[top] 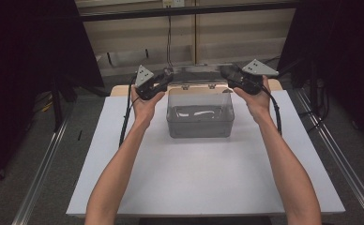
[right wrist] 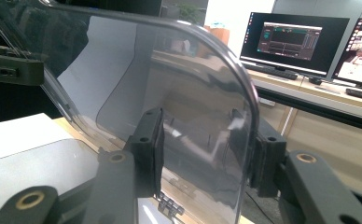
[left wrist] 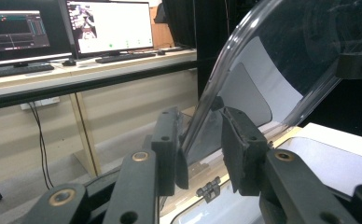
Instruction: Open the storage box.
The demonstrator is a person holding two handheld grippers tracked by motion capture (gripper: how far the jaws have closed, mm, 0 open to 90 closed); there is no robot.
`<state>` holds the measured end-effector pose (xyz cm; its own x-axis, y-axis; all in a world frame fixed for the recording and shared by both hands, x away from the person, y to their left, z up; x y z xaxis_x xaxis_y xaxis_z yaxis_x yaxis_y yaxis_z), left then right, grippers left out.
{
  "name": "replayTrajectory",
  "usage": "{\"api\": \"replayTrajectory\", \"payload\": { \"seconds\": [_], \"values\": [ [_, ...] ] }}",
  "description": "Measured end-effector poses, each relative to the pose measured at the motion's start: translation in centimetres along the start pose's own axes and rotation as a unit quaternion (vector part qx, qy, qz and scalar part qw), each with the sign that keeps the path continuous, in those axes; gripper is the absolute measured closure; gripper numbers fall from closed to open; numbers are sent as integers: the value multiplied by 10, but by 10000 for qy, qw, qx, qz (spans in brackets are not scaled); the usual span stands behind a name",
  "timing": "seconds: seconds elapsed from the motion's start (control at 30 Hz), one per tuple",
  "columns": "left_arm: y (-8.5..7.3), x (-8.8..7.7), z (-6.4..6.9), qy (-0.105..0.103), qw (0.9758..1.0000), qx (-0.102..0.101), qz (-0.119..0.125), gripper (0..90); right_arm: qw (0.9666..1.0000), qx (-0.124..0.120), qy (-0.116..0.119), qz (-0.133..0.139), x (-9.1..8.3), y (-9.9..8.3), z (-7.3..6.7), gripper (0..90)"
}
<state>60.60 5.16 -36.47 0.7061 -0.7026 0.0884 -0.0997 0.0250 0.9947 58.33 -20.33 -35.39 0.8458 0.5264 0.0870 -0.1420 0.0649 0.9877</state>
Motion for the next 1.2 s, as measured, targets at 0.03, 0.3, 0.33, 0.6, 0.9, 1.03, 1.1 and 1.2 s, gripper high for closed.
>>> {"api": "replayTrajectory", "payload": {
  "seconds": [0.03,0.3,0.33,0.6,0.9,1.03,1.1,1.2],
  "values": [
    [0,0,-1,2,10000,43,-12,678,10000,0,0,0,0,0,0,546],
    [-4,5,-3,57,10000,40,-44,678,9999,130,-29,99,4,-2,3,545],
    [-5,6,-3,66,10000,5,-53,676,9999,129,-40,89,4,-3,4,545],
    [-14,10,-7,88,9999,11,-143,670,9998,143,-50,-154,7,-14,7,547],
    [-12,14,-10,92,9997,81,-196,687,9989,304,-127,-336,12,-36,13,584],
    [-13,15,-12,84,9998,67,-184,690,9989,295,-138,-347,12,-39,15,604],
    [-13,15,-12,77,9998,72,-176,693,9987,306,-141,-383,12,-42,16,608],
    [-13,17,-14,104,9996,166,-181,697,9985,308,-134,-425,13,-46,16,612]
  ]
}}
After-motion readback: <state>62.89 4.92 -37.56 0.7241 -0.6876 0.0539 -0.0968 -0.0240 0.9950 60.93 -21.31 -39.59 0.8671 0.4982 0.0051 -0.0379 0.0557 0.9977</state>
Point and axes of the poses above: each handheld gripper's, and its own axes: x roughly forward along the jaws, y roughly out of its top, z roughly to its right, the point moved 8 cm from there along x, roughly forward along the jaws, and after that the axes turned 10 degrees about z, right-handed, at the moved point
